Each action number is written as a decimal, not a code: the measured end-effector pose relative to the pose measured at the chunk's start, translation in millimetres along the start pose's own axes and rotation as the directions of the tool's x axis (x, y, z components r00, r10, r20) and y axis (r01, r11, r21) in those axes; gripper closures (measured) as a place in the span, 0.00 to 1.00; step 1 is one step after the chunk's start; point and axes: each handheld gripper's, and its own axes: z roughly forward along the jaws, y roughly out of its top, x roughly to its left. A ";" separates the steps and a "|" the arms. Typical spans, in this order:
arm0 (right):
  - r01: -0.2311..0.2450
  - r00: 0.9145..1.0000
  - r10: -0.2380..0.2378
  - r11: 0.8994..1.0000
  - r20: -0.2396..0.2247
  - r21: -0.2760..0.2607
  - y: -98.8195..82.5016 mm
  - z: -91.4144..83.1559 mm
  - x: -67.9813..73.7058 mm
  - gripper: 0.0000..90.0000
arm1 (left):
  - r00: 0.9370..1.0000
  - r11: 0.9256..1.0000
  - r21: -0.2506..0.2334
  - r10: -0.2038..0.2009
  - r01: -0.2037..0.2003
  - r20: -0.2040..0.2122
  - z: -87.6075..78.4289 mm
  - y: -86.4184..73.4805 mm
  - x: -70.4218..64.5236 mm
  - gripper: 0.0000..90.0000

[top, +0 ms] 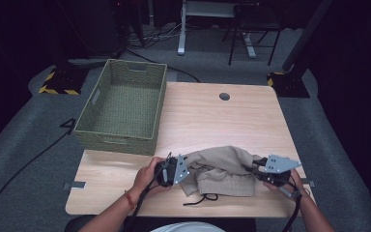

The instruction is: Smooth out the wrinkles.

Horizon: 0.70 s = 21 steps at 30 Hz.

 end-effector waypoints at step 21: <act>-0.171 0.983 0.173 0.984 0.055 -0.048 -21.4 -77.4 3.0 0.47 | 0.966 0.980 -0.081 -0.163 0.182 0.198 -44.4 -8.3 13.1 0.49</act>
